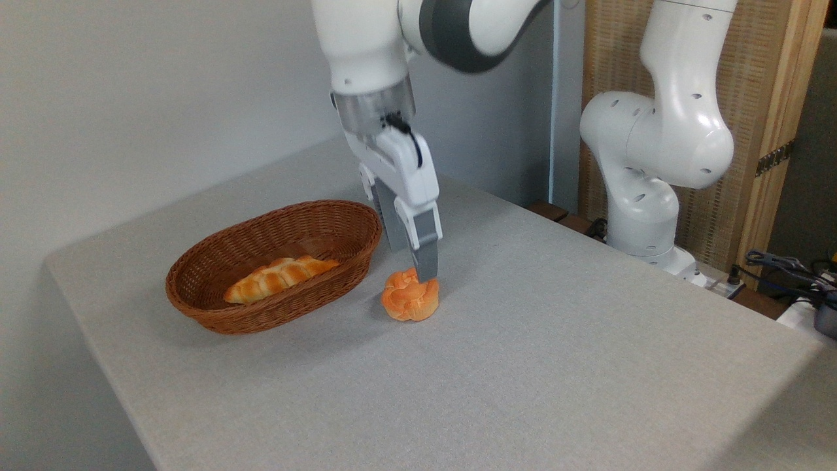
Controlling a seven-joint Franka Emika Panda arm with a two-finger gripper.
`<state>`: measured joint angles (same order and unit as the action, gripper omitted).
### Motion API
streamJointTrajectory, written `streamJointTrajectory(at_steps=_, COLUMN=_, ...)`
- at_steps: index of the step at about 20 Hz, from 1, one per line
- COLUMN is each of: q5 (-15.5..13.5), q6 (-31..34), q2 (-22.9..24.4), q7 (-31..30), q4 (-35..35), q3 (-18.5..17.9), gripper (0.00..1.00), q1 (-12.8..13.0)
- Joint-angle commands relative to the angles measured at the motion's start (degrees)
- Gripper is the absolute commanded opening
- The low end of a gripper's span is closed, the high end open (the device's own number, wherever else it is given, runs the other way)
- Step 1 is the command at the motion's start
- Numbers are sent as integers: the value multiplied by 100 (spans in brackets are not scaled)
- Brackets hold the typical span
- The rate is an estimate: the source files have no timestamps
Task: Put bread into the basket
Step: 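Close the gripper on the orange bun and lift it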
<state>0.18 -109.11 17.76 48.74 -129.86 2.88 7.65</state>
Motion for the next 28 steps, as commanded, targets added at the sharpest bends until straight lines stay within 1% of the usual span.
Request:
streamJointTrajectory(at_steps=1, q5=8, q6=-567, q2=-141, q7=118, q4=-461, q3=55, gripper=100, q1=88)
streamJointTrajectory(at_steps=3, q5=-18, q6=-611, q2=-247, q7=118, q4=-462, q3=81, gripper=100, q1=184)
streamJointTrajectory(at_steps=5, q5=-36, q6=-699, q2=-299, q7=118, q4=-462, q3=125, gripper=100, q1=193)
streamJointTrajectory(at_steps=7, q5=-281, q6=-804, q2=-352, q7=118, q4=-462, q3=125, gripper=100, q1=193)
streamJointTrajectory(at_steps=8, q5=-387, q6=-866, q2=-413, q7=127, q4=-462, q3=125, gripper=97, q1=193)
streamJointTrajectory(at_steps=10, q5=-423, q6=-989, q2=-458, q7=127, q4=-462, q3=143, gripper=58, q1=202)
streamJointTrajectory(at_steps=11, q5=-423, q6=-990, q2=-467, q7=136, q4=-462, q3=143, gripper=43, q1=228)
streamJointTrajectory(at_steps=12, q5=-414, q6=-990, q2=-467, q7=136, q4=-462, q3=143, gripper=37, q1=237)
streamJointTrajectory(at_steps=13, q5=-423, q6=-990, q2=-467, q7=136, q4=-462, q3=143, gripper=28, q1=237)
streamJointTrajectory(at_steps=14, q5=-423, q6=-990, q2=-467, q7=136, q4=-462, q3=143, gripper=25, q1=237)
streamJointTrajectory(at_steps=20, q5=-414, q6=-981, q2=-475, q7=136, q4=-462, q3=143, gripper=26, q1=237)
streamJointTrajectory(at_steps=23, q5=-423, q6=-894, q2=-493, q7=145, q4=-330, q3=125, gripper=25, q1=237)
streamJointTrajectory(at_steps=24, q5=-431, q6=-788, q2=-493, q7=136, q4=-138, q3=90, gripper=25, q1=237)
streamJointTrajectory(at_steps=25, q5=-458, q6=-509, q2=-545, q7=136, q4=125, q3=64, gripper=25, q1=228)
streamJointTrajectory(at_steps=27, q5=-554, q6=158, q2=-834, q7=136, q4=888, q3=-24, gripper=25, q1=202)
streamJointTrajectory(at_steps=28, q5=-563, q6=475, q2=-966, q7=136, q4=1257, q3=-155, gripper=25, q1=202)
